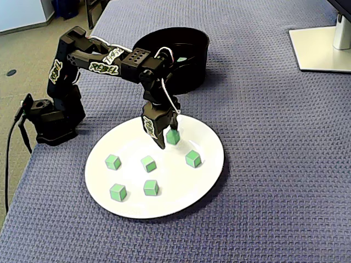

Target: Pick up the items on the white plate and put them in the black container.

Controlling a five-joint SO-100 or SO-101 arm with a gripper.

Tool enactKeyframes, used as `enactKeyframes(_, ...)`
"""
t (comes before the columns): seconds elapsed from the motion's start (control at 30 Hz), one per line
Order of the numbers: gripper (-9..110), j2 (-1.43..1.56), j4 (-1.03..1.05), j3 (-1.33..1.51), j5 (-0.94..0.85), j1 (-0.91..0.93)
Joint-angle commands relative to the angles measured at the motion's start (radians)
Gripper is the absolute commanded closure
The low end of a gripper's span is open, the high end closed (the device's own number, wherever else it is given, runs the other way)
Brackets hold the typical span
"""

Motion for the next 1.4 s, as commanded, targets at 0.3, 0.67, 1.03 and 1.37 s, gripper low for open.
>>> enactKeyframes(0.3,102,0.023,-0.048,-0.018,0.084,0.008)
enactKeyframes(0.67,102,0.370,-0.221,-0.235,0.247,0.104)
enactKeyframes(1.03,102,0.876,-0.310,-0.178,0.549,-0.278)
enactKeyframes(1.37,102,1.173,-0.123,0.196,0.721,-0.954)
